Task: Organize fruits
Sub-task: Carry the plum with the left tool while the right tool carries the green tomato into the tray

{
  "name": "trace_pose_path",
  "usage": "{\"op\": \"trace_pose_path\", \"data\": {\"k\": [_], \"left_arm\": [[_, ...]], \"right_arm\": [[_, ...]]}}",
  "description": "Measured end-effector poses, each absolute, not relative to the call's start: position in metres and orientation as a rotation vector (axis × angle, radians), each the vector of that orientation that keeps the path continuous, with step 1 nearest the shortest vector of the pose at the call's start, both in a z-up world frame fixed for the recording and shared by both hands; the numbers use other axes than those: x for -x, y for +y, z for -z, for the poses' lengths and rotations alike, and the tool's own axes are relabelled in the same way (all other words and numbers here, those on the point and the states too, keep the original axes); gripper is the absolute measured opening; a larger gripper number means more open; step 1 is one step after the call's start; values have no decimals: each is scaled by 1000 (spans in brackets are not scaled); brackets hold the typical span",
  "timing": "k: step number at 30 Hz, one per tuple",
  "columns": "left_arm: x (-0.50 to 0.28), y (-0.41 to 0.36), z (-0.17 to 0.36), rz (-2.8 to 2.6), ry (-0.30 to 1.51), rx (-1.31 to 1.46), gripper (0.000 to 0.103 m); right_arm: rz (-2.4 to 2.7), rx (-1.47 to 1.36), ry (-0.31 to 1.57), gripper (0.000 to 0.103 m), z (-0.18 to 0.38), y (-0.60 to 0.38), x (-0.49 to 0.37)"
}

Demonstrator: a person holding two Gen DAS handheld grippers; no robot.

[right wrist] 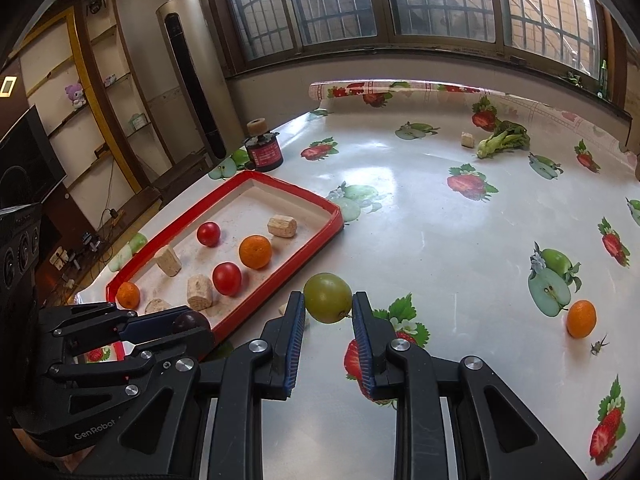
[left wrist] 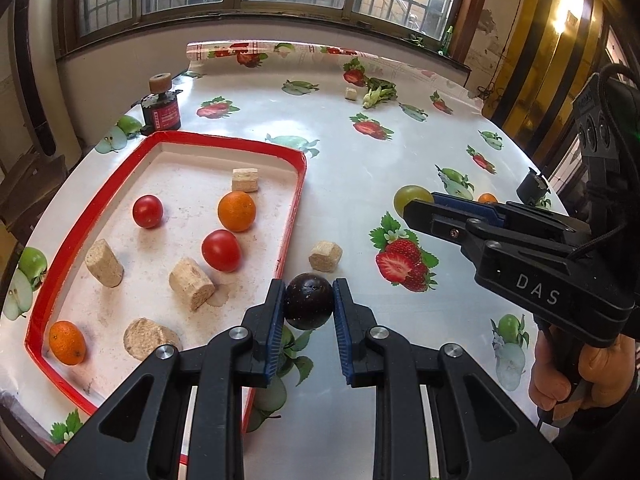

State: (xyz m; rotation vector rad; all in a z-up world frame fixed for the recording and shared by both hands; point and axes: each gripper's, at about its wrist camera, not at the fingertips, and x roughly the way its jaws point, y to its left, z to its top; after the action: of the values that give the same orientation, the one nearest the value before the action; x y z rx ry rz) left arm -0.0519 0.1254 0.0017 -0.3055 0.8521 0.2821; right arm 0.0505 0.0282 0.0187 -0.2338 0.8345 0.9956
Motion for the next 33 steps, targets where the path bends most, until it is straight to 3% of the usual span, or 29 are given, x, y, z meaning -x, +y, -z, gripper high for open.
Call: {"op": "trace_pose_path", "data": {"k": [33], "left_arm": [[84,159,-8,-356,823,340,21]], "right_arm": [[-1060,284,807,25,-33,57,-19]]}}
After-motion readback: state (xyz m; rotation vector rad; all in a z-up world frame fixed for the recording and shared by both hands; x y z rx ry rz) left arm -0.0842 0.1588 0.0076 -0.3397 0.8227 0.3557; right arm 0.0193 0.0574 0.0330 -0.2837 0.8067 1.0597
